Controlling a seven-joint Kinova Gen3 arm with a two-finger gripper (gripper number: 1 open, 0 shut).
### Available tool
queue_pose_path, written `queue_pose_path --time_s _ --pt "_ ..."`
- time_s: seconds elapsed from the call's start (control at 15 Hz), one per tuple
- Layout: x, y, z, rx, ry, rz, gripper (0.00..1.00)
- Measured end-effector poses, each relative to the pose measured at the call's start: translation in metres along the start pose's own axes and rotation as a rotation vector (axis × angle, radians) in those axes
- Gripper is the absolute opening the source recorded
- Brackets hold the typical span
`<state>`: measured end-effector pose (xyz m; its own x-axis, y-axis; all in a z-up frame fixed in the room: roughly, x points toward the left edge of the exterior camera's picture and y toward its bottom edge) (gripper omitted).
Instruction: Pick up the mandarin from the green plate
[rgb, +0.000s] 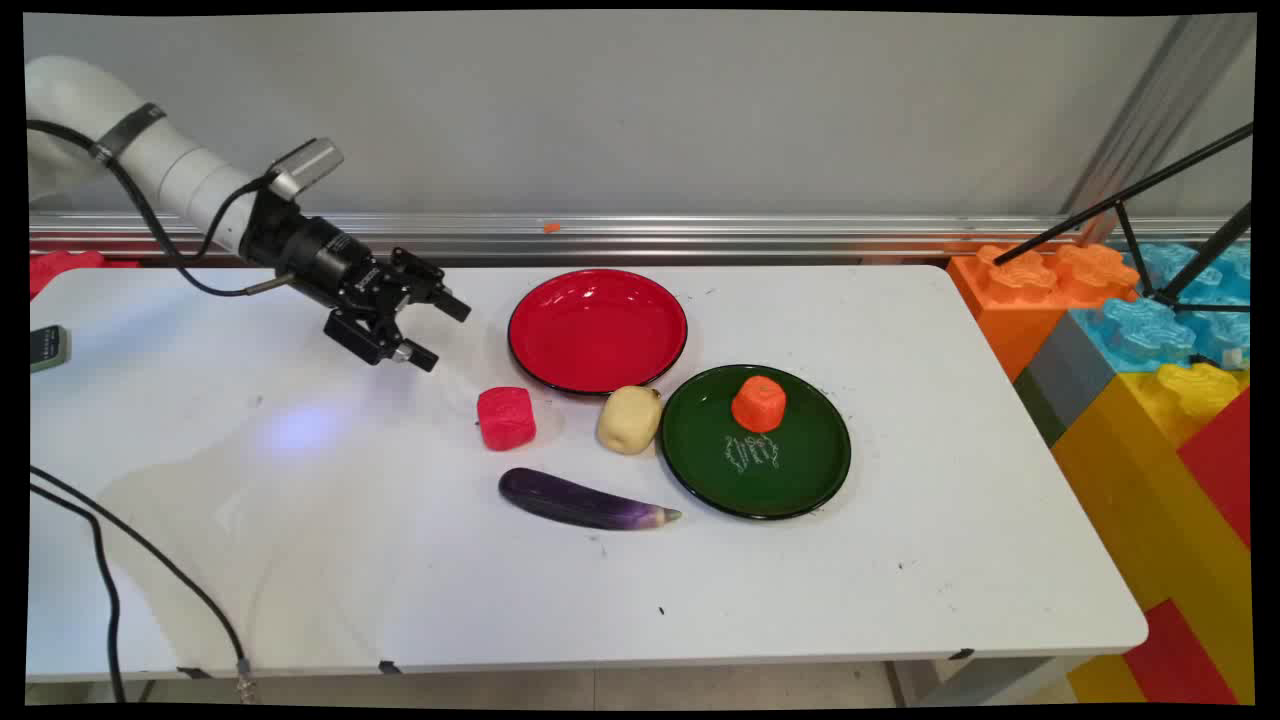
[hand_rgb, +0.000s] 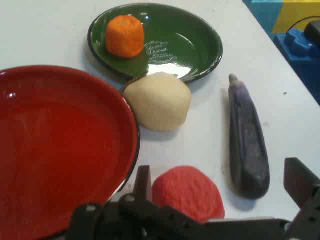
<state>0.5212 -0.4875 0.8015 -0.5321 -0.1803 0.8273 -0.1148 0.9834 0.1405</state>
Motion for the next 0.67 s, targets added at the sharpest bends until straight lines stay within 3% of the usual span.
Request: queue_pose_path --time_s 0.67 --pt "0.062 0.008 0.045 -0.006 -0.005 -0.139 1.0"
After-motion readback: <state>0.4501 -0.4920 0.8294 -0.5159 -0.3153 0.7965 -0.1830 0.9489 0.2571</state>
